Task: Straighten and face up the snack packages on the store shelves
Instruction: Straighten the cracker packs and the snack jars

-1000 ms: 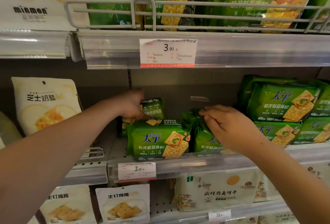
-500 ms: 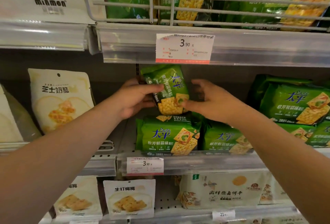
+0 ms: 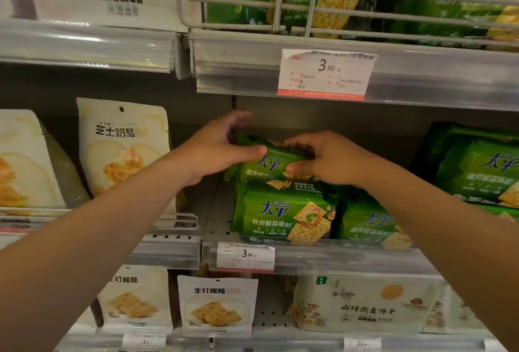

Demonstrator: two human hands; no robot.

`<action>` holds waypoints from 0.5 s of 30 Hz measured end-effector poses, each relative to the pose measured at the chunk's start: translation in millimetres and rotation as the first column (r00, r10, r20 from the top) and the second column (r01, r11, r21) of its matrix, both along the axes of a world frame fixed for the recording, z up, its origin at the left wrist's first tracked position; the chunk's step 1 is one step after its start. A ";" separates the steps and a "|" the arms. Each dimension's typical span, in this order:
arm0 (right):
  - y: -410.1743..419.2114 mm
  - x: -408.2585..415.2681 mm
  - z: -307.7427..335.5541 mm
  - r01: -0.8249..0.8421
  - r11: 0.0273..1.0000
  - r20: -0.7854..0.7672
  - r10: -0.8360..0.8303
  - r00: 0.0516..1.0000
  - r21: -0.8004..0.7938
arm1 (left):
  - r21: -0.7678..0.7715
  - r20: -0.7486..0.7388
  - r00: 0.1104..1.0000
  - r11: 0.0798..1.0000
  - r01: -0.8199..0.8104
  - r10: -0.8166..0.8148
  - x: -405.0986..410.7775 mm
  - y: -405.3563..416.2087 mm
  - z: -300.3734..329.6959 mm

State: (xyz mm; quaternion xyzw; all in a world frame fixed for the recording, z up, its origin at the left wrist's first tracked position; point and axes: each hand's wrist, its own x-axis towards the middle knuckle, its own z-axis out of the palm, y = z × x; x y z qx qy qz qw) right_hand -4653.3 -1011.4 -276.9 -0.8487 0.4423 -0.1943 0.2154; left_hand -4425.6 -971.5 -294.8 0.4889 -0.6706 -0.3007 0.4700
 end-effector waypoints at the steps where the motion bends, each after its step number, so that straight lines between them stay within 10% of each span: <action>1: 1.4 0.8 -0.9 -0.008 1.000 -0.040 0.007 0.999 -0.020 | 0.061 0.056 0.998 0.998 0.033 -0.036 -0.4 0.8 -3.8; 5: 5.6 -1.7 -1.9 -0.039 0.998 -0.191 0.028 0.981 -0.054 | 0.203 0.192 0.974 0.976 0.077 -0.117 -3.3 -0.8 -17.4; 10: 11.6 -43.4 14.0 0.116 0.986 -0.017 -0.119 0.993 -0.119 | 0.281 0.268 0.951 0.957 0.073 -0.151 -9.6 1.6 -5.8; 15: 20.9 -77.2 -10.6 0.126 0.975 -0.334 -0.182 0.925 -0.182 | 0.354 0.588 0.750 0.930 0.097 -0.302 -39.3 3.9 8.8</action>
